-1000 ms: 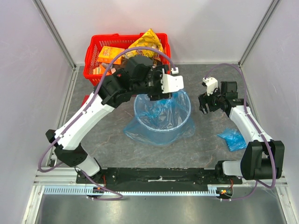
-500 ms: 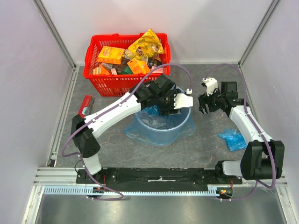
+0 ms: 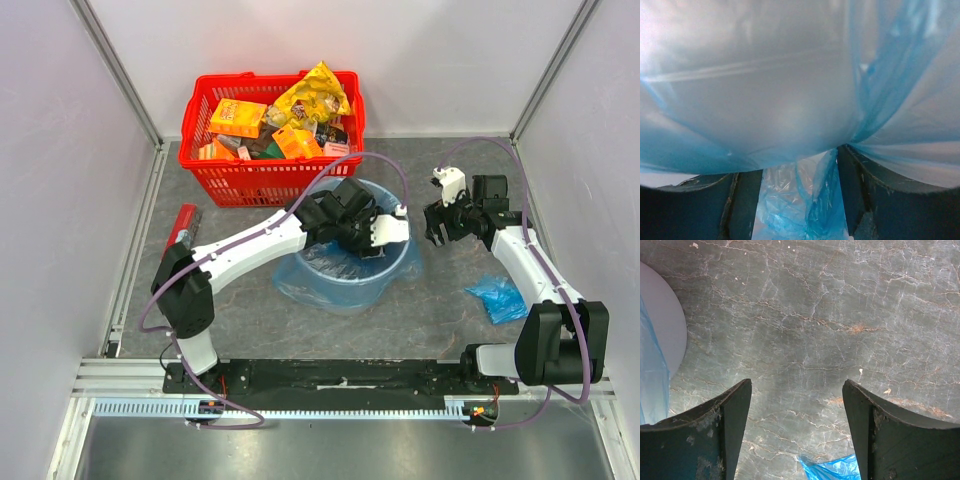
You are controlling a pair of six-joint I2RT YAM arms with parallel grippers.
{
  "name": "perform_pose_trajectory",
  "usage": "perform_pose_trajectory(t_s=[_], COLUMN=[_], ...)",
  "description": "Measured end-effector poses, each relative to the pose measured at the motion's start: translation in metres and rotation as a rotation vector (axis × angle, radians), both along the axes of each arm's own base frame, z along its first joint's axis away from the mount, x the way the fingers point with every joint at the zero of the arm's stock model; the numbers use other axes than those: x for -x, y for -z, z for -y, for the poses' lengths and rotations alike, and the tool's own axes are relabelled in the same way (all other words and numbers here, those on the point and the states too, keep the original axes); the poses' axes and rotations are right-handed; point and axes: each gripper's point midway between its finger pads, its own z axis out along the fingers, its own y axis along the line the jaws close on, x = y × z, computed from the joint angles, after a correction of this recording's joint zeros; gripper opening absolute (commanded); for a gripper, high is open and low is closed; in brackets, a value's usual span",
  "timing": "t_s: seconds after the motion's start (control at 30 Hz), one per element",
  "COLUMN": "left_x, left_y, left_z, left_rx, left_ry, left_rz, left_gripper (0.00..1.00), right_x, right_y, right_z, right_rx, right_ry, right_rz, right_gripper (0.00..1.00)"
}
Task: Put the trash bags into the trash bin
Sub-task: Place the trash bag in the trash bin.
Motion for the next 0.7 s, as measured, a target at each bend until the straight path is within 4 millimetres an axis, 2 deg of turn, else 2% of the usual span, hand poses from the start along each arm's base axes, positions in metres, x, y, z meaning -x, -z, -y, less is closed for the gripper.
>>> perform_pose_trajectory(t_s=[0.43,0.57,0.7], left_x=[0.013,0.015,0.015], left_y=[0.033,0.029,0.014], left_z=[-0.009,-0.010,-0.010], left_rx=[-0.030,-0.020,0.008], left_ry=[-0.002,-0.004,-0.007], left_rz=[-0.065,-0.064,-0.046], left_gripper=[0.69,0.71,0.72], right_x=[0.000,0.001,0.002], right_y=[0.001,0.004,0.006], right_z=[-0.001,0.000,-0.001], right_rx=[-0.002,0.000,0.000], right_ry=[-0.003,-0.005,-0.005], right_rz=[-0.005,-0.015,-0.023], right_gripper=[0.81,0.81,0.82])
